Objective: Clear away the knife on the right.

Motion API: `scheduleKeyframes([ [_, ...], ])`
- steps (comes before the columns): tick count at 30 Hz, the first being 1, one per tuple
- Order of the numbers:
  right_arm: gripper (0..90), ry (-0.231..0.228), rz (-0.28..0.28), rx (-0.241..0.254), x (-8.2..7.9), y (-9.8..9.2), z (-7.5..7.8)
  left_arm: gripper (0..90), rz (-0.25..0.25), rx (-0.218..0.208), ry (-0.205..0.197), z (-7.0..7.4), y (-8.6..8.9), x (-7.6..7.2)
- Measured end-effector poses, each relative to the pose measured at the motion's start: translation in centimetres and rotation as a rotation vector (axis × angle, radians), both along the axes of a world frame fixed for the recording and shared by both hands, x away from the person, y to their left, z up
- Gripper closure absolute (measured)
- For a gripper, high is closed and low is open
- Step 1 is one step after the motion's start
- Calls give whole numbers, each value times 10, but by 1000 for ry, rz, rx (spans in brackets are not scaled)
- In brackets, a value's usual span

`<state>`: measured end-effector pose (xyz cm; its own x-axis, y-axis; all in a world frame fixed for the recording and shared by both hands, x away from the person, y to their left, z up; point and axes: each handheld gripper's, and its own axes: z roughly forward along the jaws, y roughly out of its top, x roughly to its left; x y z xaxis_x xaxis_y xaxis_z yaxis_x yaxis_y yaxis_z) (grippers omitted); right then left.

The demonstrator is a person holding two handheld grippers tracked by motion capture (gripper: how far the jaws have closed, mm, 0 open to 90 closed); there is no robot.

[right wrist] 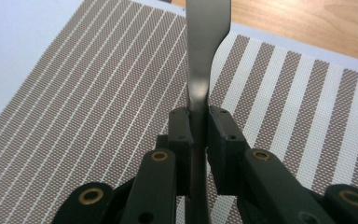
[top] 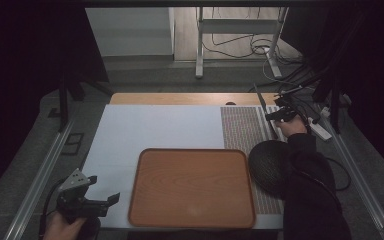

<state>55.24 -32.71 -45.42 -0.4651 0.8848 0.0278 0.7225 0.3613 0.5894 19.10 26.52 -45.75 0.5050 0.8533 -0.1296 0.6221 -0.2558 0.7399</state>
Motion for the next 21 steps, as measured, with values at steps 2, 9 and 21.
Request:
scheduleKeyframes([
  [2,802,-5,-1,8,-1,0,3,10,0,2,-1,0,0,0],
  [9,802,-25,8,39,-5,0,13,11,0,2,-1,0,0,0],
  [21,801,-9,114,82,-33,31,34,10,0,1,-3,0,0,0],
])
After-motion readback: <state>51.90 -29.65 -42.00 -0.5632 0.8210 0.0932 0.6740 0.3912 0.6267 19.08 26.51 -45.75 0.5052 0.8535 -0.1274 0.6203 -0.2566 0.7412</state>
